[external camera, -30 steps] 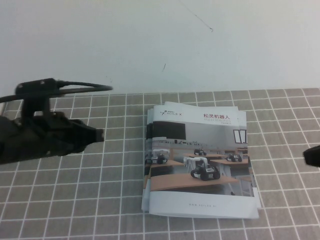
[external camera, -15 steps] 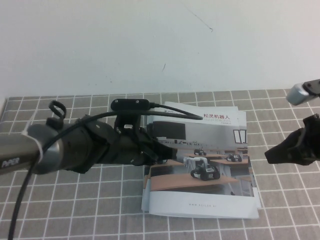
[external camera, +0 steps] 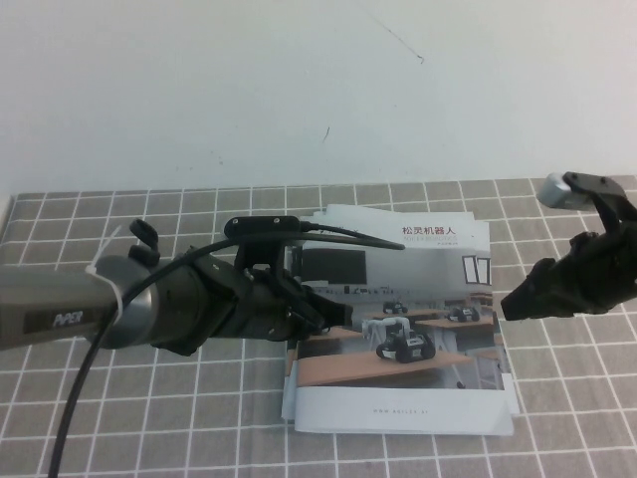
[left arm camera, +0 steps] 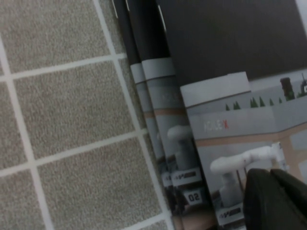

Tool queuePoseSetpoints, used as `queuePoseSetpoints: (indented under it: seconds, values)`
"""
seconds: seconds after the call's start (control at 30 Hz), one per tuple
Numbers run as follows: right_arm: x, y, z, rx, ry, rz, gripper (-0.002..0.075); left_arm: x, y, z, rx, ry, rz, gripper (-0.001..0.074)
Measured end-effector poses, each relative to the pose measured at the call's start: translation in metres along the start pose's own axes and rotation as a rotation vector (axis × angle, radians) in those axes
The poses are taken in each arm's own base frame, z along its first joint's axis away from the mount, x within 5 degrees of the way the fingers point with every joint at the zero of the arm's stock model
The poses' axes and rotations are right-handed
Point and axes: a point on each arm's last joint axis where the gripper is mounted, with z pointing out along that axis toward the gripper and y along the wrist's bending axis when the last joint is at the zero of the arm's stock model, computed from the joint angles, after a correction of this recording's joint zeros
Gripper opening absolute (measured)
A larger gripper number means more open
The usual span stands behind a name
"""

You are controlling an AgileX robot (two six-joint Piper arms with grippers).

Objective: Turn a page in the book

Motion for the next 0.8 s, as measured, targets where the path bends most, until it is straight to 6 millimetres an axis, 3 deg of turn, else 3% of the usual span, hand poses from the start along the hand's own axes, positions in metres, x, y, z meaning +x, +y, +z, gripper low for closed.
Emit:
queuePoseSetpoints:
  seconds: [0.3,0.8]
  values:
    - [0.0,-0.011,0.032,-0.108,0.002,0.183,0.0342,0.0,0.0,0.0,-0.002,-0.003,-0.002,-0.0003]
    - [0.011,-0.021,0.055,-0.168,0.073,0.256,0.0343,0.0,0.0,0.0,-0.001,-0.002,0.0,-0.0003]
